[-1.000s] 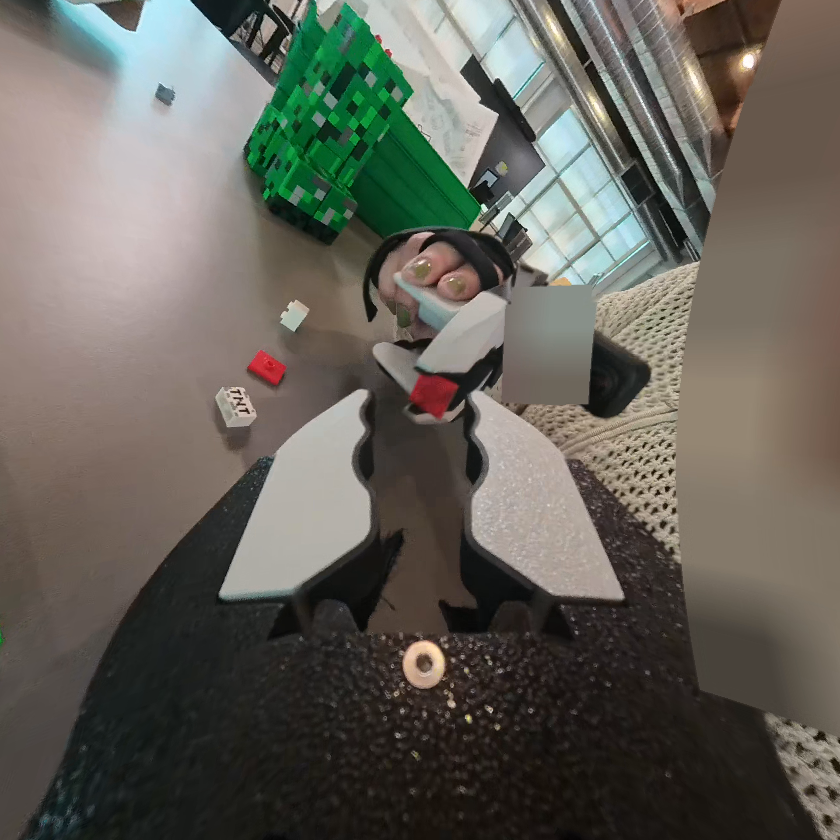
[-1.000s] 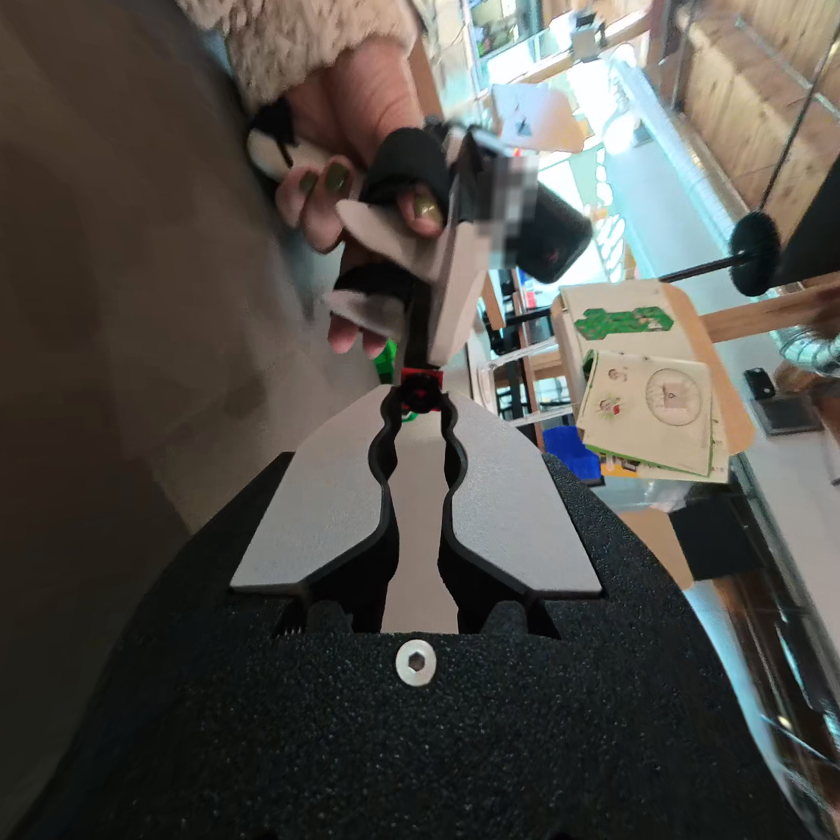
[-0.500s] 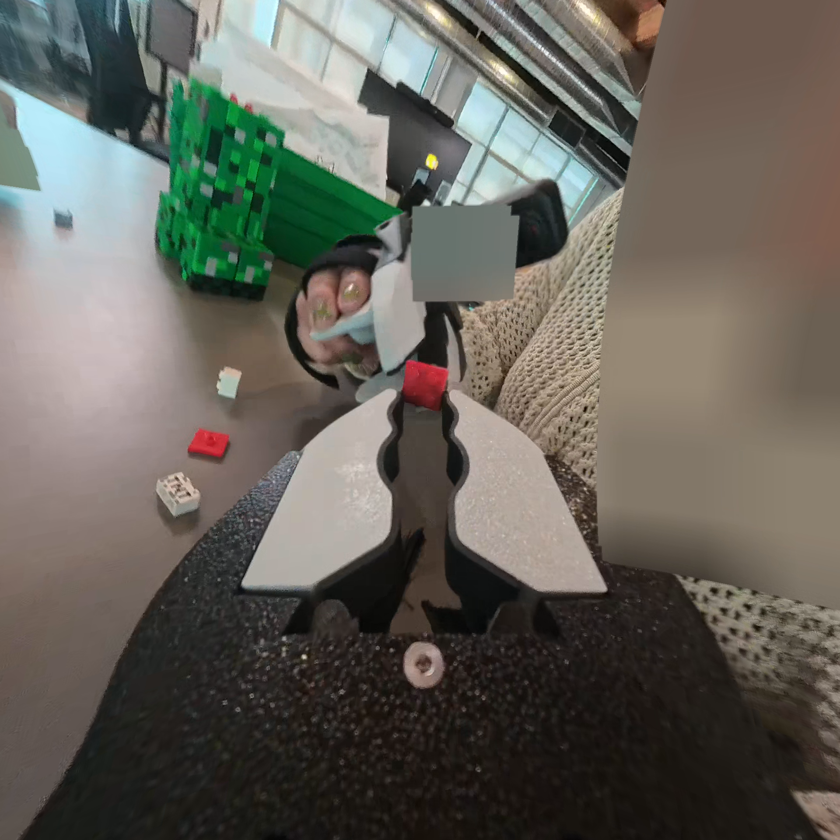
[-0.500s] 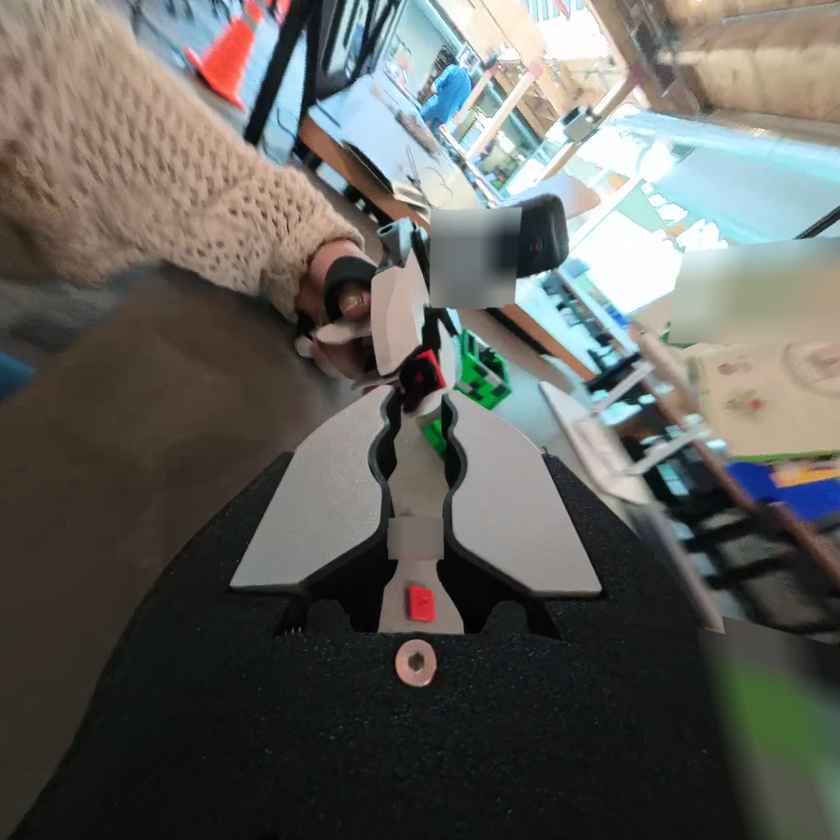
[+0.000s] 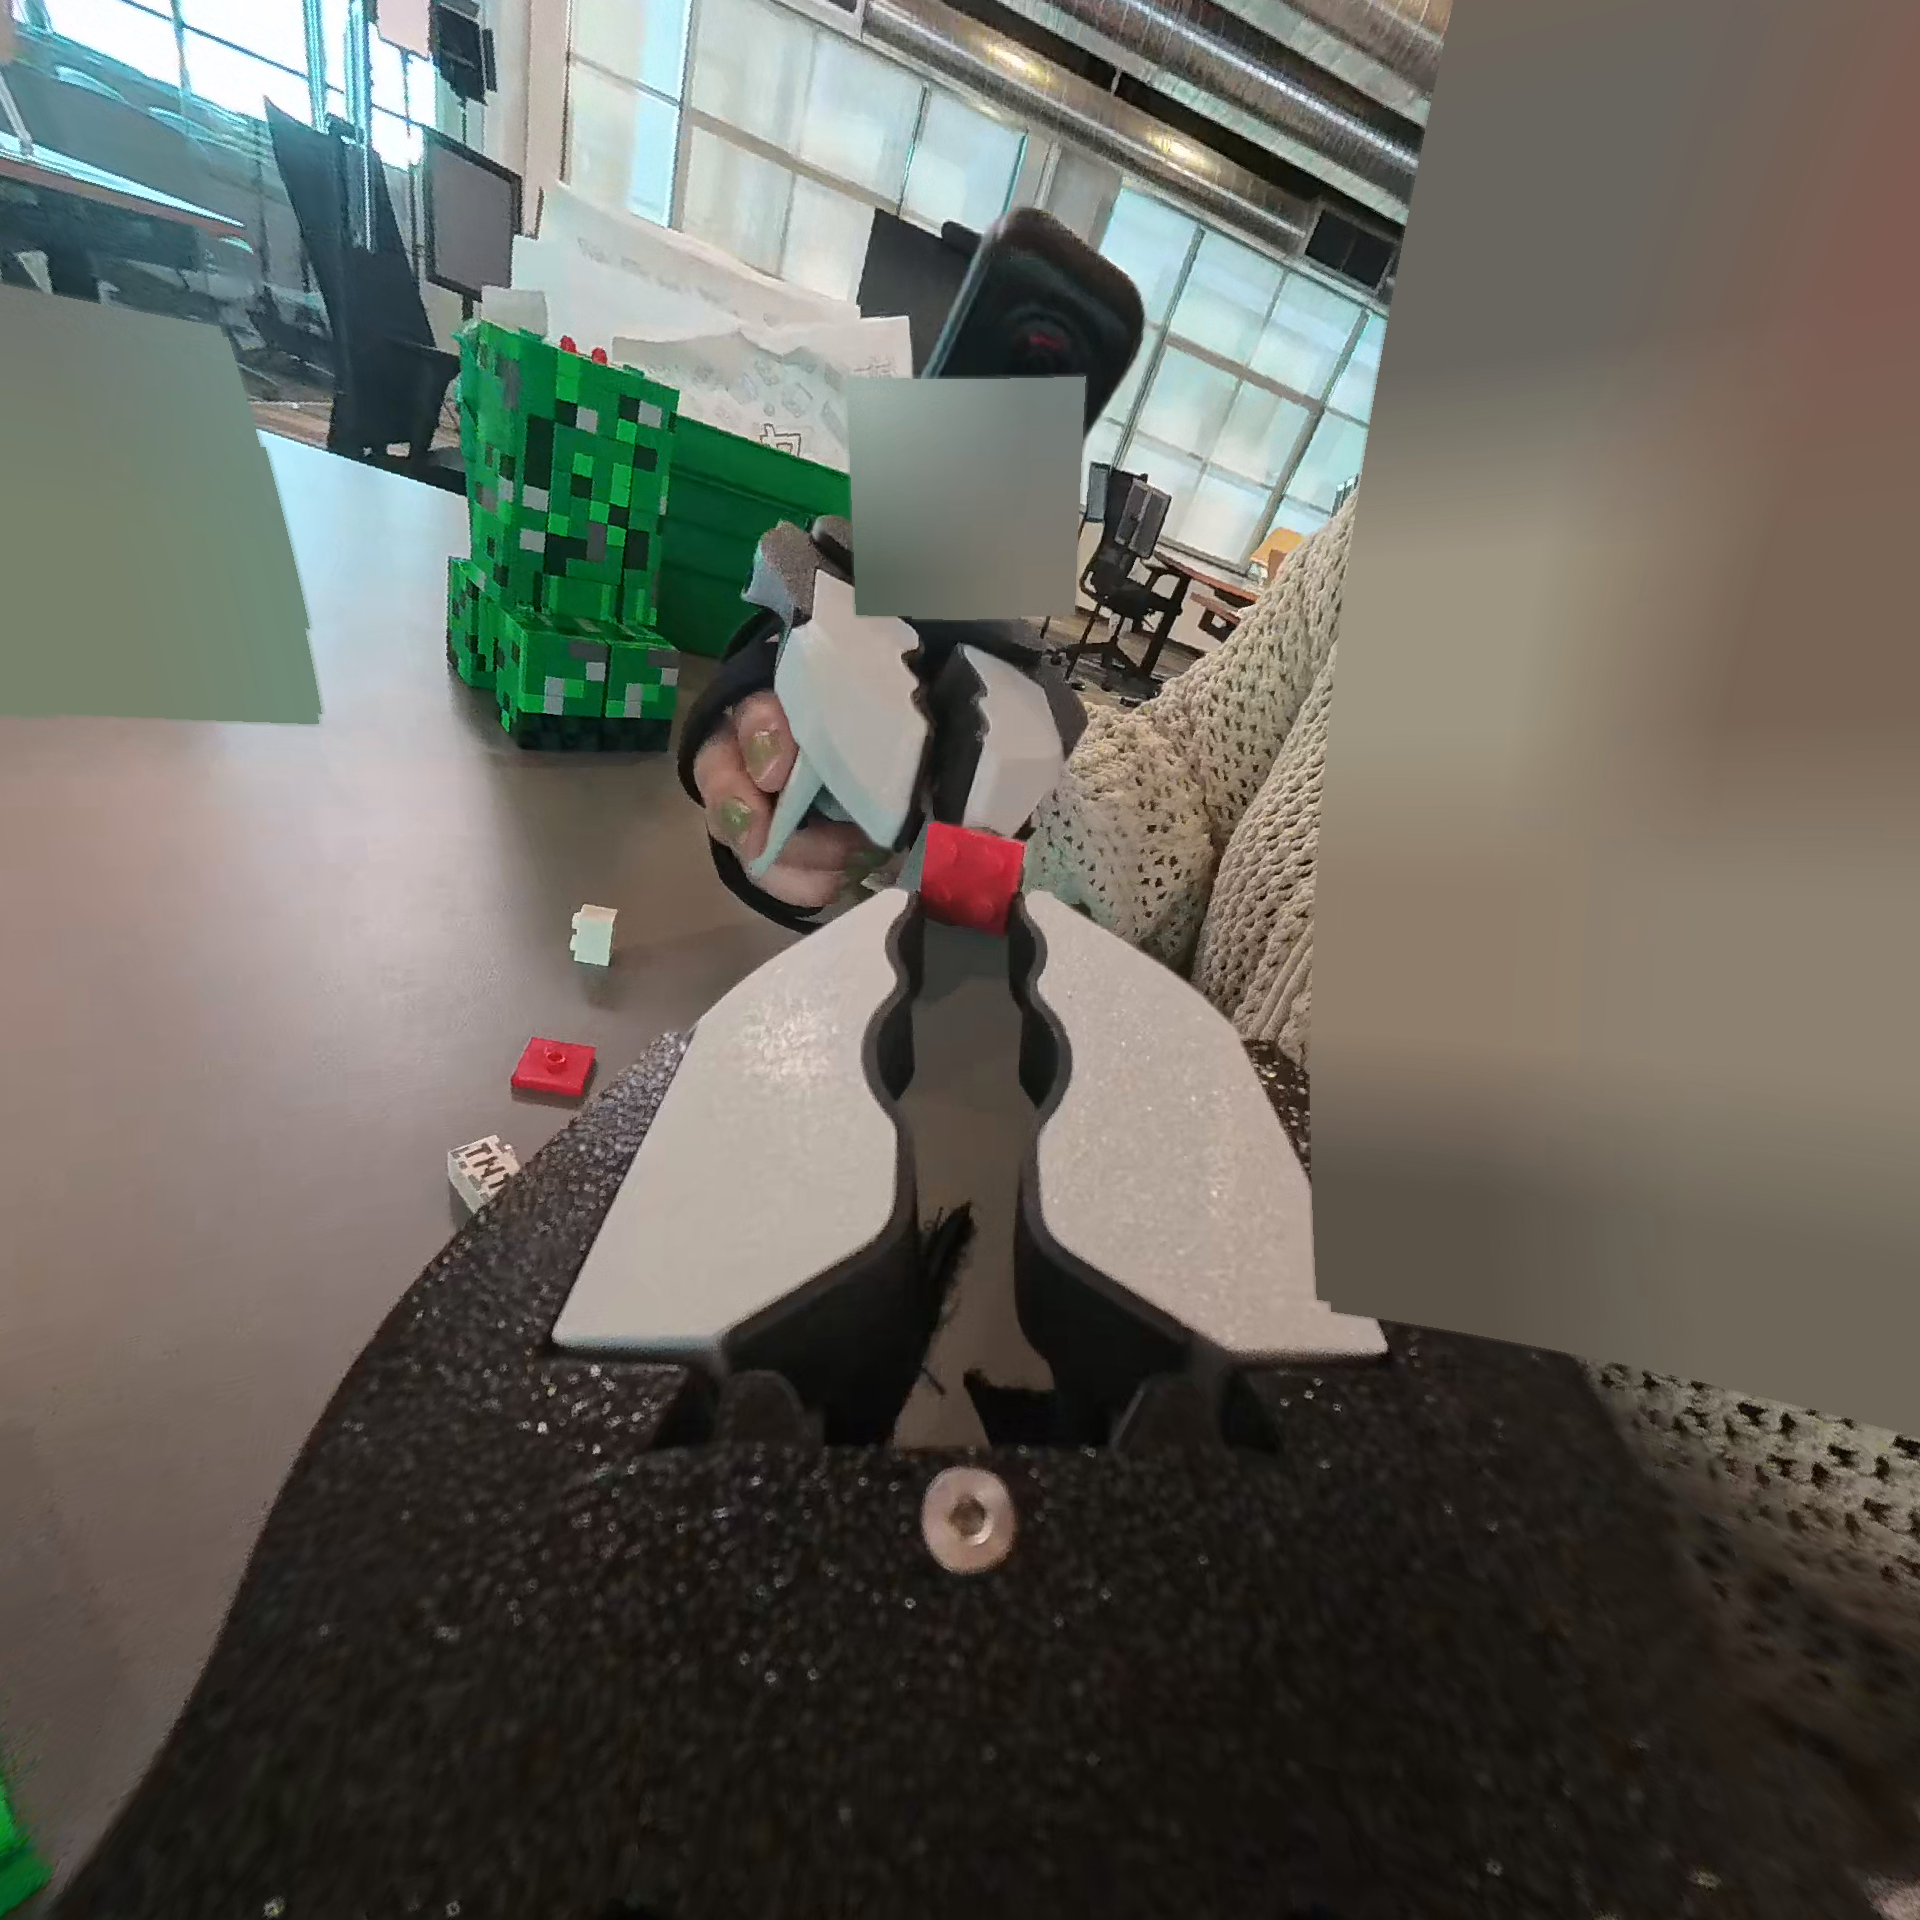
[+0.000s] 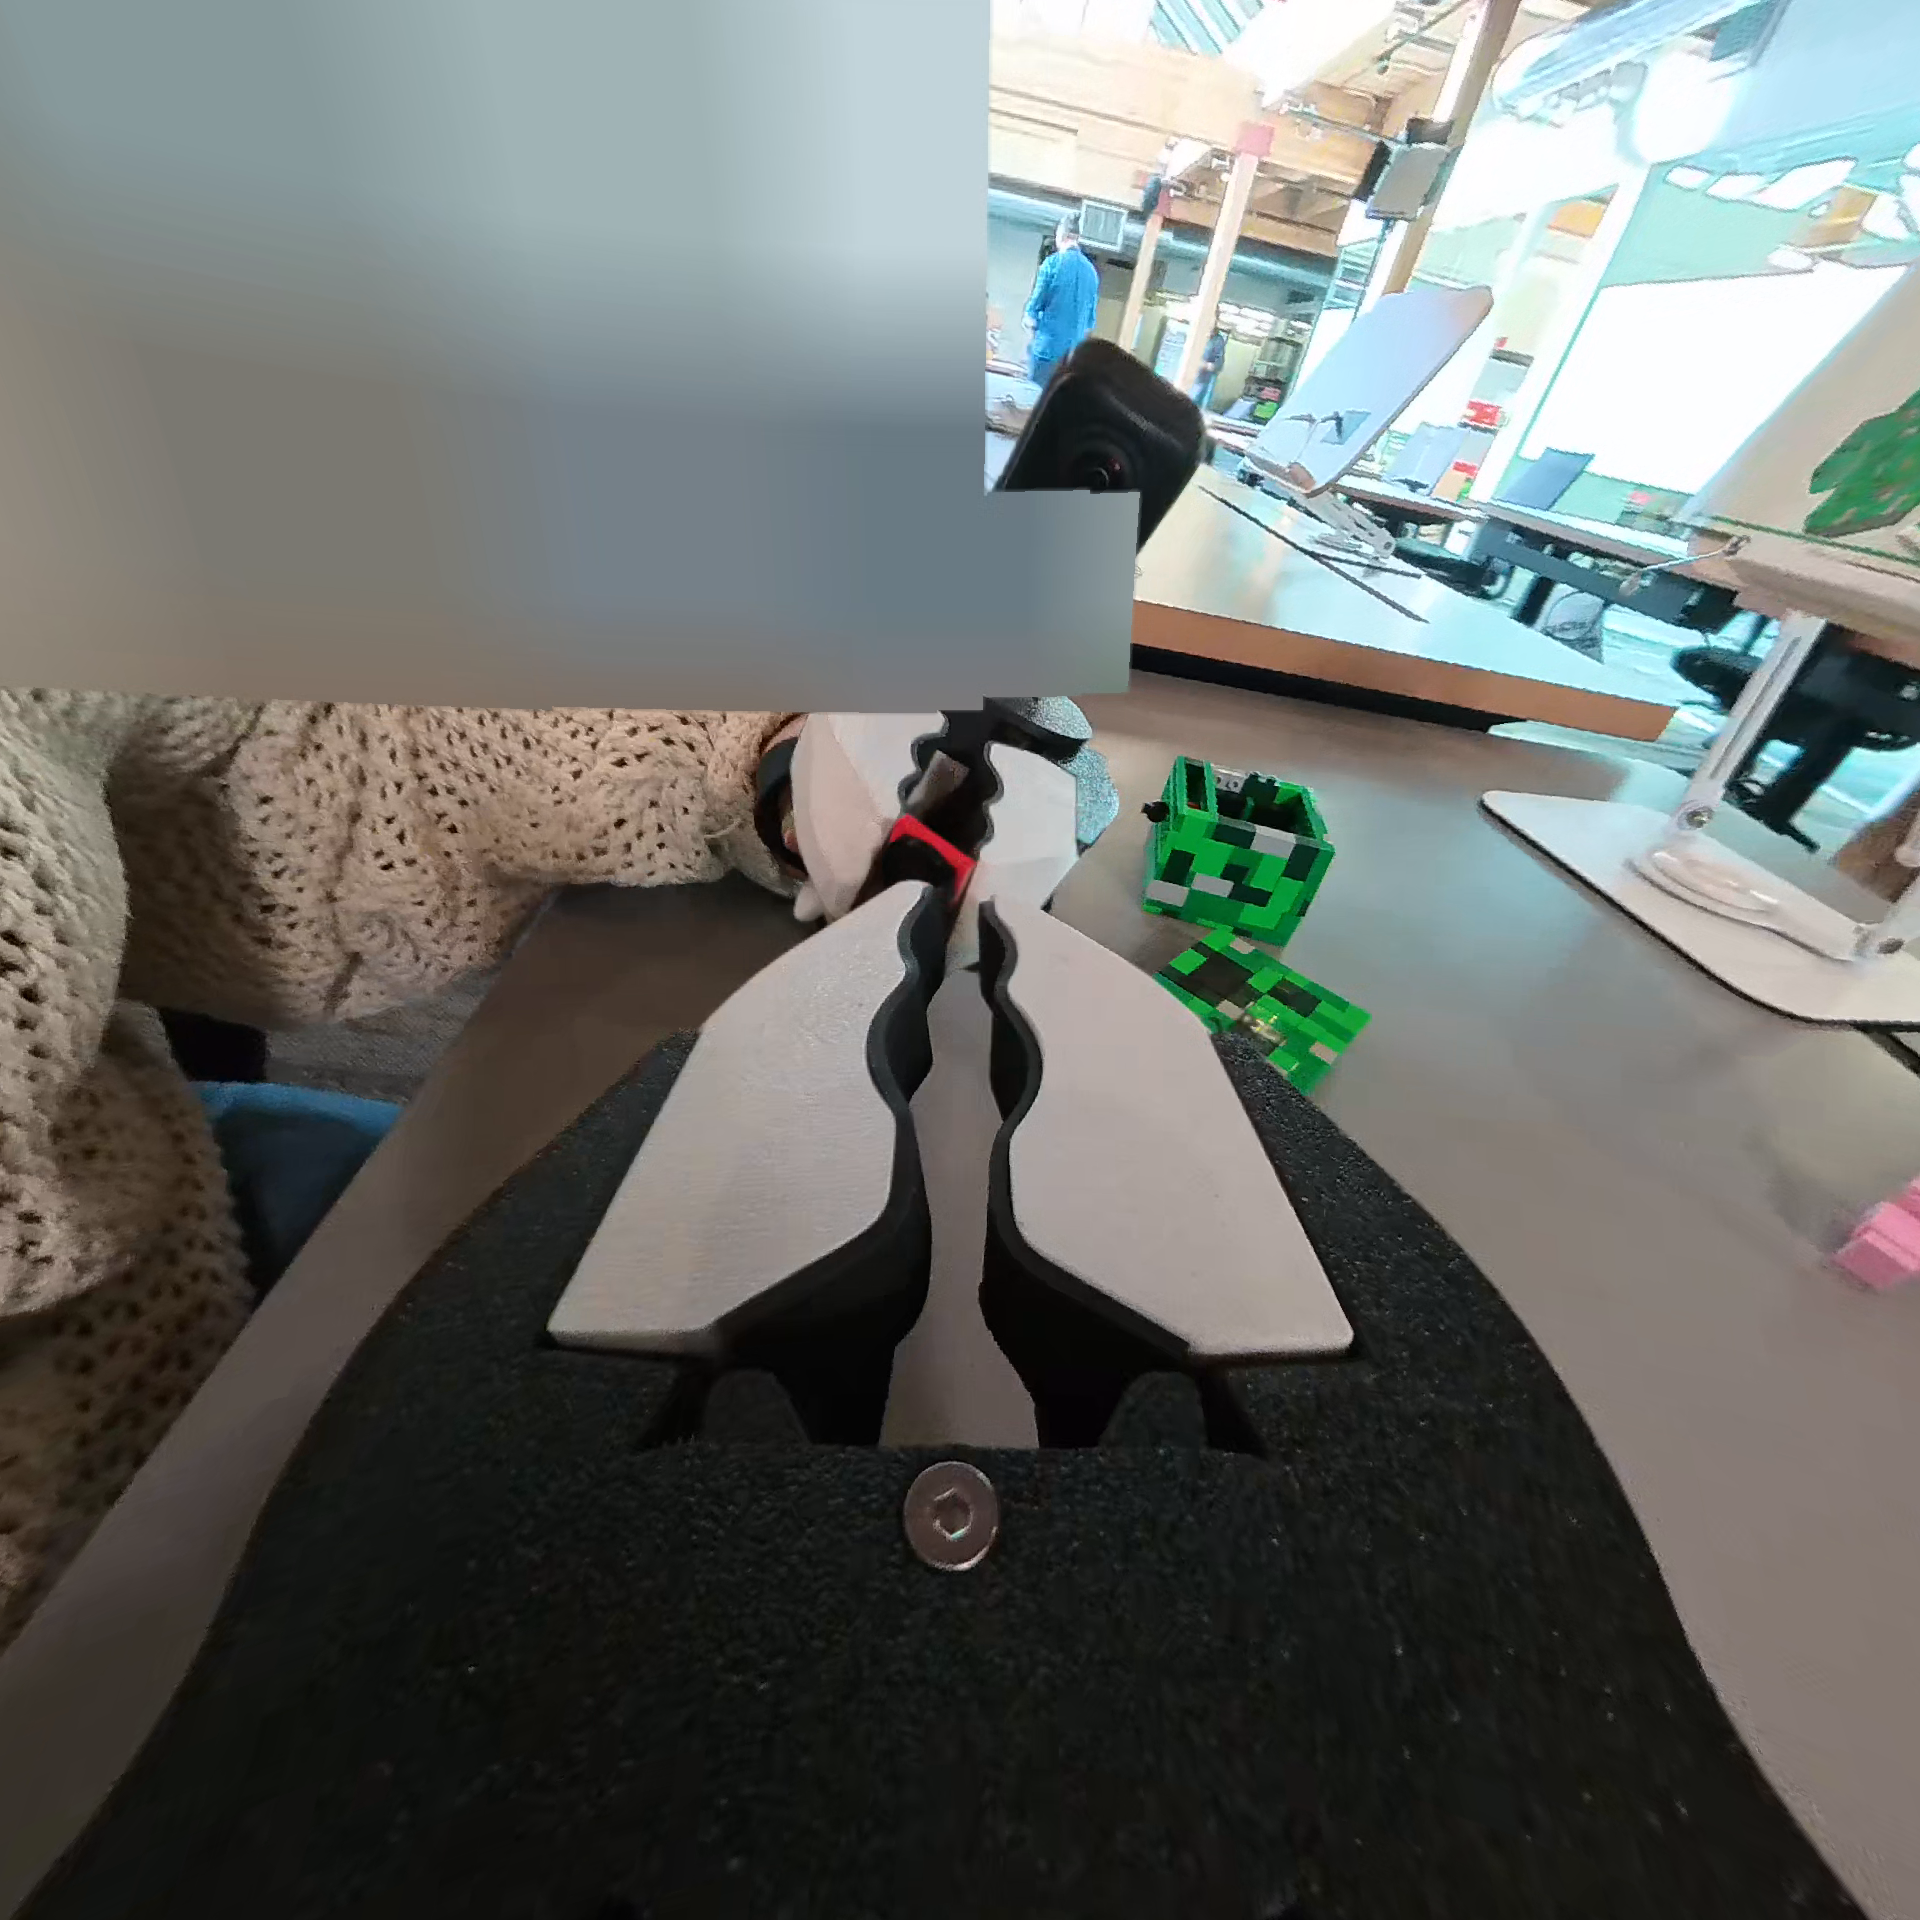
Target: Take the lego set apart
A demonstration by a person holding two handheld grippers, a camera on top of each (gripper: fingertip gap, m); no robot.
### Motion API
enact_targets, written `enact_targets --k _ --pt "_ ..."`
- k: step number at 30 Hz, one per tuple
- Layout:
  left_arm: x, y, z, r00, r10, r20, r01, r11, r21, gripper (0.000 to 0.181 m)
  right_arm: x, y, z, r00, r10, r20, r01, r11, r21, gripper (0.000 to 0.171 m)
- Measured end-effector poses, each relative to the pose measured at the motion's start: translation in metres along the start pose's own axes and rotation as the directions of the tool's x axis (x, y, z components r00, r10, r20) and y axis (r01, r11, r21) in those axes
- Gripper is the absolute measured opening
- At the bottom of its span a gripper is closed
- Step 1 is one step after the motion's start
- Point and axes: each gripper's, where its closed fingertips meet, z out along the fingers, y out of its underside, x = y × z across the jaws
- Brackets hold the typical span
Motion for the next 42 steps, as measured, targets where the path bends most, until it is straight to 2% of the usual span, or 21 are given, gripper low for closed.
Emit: enact_targets --k 3,19,30,35,37,40,42 --pt "0.0 0.001 0.001 1.0 0.001 0.002 -0.001 1.0 -0.006 0.015 -0.002 -0.002 -0.001 1.0 0.018 0.021 -0.018 1.0 0.014 0.0" --pt "0.001 0.003 0.003 1.0 0.008 -0.002 -0.008 1.0 -0.027 0.015 -0.006 0.002 0.001 0.998 0.038 0.046 -0.038 0.999 -0.005 0.002" --pt "-0.003 0.012 0.006 0.996 0.065 0.053 -0.059 0.992 -0.107 0.015 -0.006 0.011 -0.002 0.997 0.011 0.07 -0.006 0.997 -0.073 0.0" --pt "-0.009 0.017 0.007 0.978 0.174 0.111 -0.155 0.974 -0.163 0.016 -0.005 0.017 -0.003 0.997 0.001 0.074 0.007 0.994 -0.108 0.0" --pt "-0.011 0.016 0.007 0.952 0.271 0.144 -0.244 0.953 -0.18 0.015 -0.004 0.017 -0.003 0.997 0.02 0.074 -0.012 0.994 -0.107 0.0" --pt "-0.015 0.015 0.006 0.829 0.517 0.213 -0.473 0.851 -0.227 0.015 -0.004 0.016 -0.003 0.994 0.071 0.086 -0.062 0.993 -0.096 0.0" --pt "-0.018 0.017 0.006 0.776 0.585 0.235 -0.527 0.807 -0.265 0.015 -0.003 0.018 -0.003 0.996 0.041 0.073 -0.033 0.993 -0.111 0.0"
